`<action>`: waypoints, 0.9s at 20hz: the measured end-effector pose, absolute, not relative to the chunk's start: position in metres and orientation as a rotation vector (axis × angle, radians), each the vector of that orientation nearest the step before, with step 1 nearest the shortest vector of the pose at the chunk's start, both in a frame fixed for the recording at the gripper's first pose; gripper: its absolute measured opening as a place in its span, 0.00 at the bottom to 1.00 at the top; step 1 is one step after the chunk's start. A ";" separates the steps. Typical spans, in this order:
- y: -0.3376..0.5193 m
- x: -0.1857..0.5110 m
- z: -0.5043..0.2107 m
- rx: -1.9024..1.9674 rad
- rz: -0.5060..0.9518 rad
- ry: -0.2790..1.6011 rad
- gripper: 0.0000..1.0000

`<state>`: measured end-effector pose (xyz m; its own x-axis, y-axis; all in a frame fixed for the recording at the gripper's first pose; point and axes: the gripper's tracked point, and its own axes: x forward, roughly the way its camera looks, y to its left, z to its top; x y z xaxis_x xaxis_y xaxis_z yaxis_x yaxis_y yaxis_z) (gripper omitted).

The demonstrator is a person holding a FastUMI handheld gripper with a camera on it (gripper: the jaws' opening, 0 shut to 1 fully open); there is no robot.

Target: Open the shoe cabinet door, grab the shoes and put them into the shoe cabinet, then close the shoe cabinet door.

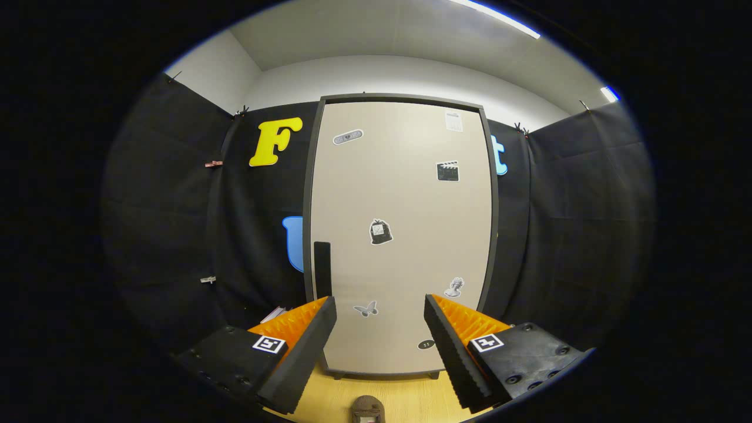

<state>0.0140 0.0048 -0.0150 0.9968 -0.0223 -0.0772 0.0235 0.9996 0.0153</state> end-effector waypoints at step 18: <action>0.064 0.086 -0.054 0.051 0.010 0.162 0.98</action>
